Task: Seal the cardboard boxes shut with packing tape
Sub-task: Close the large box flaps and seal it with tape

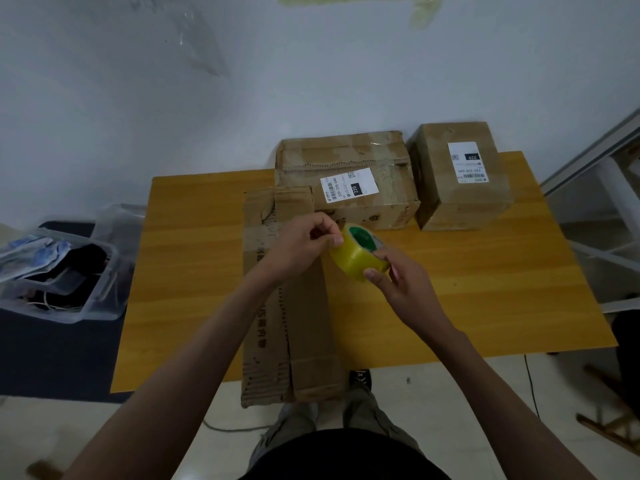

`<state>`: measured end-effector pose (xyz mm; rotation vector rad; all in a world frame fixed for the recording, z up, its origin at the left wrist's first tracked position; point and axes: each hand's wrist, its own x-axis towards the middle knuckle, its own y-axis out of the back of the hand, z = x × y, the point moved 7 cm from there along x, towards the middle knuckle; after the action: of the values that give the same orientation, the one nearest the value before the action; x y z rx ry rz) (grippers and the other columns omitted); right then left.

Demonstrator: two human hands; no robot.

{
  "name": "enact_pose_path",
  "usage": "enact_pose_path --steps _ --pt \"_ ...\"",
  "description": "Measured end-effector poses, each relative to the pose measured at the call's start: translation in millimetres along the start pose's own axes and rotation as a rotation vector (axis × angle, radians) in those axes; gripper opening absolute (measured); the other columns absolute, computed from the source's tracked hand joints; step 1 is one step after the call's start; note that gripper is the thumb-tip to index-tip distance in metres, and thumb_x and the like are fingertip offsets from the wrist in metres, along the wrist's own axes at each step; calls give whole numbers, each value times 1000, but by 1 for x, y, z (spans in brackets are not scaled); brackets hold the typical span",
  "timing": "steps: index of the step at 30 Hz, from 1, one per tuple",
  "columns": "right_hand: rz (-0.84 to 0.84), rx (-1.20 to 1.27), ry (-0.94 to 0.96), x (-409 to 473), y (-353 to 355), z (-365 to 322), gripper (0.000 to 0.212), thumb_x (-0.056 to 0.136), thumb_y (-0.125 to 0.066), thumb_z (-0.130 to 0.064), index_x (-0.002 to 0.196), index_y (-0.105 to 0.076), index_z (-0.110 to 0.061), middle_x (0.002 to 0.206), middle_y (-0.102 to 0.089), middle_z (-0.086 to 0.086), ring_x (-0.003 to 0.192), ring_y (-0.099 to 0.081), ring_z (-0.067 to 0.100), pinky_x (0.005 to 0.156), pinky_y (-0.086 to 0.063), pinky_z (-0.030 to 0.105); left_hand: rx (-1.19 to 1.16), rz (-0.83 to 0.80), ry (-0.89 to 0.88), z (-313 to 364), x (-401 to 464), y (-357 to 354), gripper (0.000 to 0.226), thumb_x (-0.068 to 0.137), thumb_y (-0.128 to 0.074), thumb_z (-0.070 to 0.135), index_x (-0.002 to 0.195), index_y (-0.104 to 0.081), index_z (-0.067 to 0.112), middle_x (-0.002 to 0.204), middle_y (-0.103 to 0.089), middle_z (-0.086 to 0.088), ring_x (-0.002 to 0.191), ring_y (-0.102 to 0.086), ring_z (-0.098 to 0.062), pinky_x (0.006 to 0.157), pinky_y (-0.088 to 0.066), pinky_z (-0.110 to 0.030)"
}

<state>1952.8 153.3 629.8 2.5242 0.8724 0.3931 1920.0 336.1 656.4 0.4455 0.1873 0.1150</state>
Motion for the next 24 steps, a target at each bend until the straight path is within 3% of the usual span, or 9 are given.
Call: enact_pose_path --steps 3,7,11,14,20,24 --pt "10 -68 -2 3 0 -1 26 95 -51 -49 101 -58 -25 94 -55 -22 82 -52 0 64 -35 16 60 36 -16 2 1 3 9 96 -65 16 89 -65 22 86 -64 8 80 -58 -7 71 -44 -21" --pt "-24 -113 -21 5 -3 -6 8 95 -58 -36 98 -56 -28 92 -55 -19 82 -52 6 64 -41 28 102 -6 5 -3 1 1 7 99 -61 13 93 -65 16 86 -64 4 79 -58 -11 71 -46 -23" --pt "-8 -183 -73 4 -6 -1 7 96 -65 -24 99 -58 -23 92 -56 -12 78 -49 9 60 -36 26 94 -63 6 -1 -4 -1 12 99 -58 10 90 -62 17 84 -65 -1 75 -59 -9 70 -48 -21" --pt "1 -286 -196 6 -2 23 11 96 -65 -30 98 -59 -20 85 -57 -9 71 -49 11 56 -29 29 119 -170 -26 11 -14 -21 13 99 -57 9 90 -62 16 81 -64 2 71 -58 -1 68 -47 -12" --pt "-43 -162 -348 3 -7 52 45 86 -61 -64 77 -60 -19 69 -59 1 63 -54 16 55 -35 34 248 -124 90 18 0 -28 5 101 -56 13 98 -59 15 83 -55 9 71 -47 -1 58 -39 -9" --pt "-125 71 -365 -8 -9 55 41 89 -64 -55 73 -56 -18 70 -52 -3 62 -47 3 56 -32 23 359 -87 150 23 9 -23 7 103 -53 17 97 -57 17 86 -52 15 74 -45 2 62 -35 -18"
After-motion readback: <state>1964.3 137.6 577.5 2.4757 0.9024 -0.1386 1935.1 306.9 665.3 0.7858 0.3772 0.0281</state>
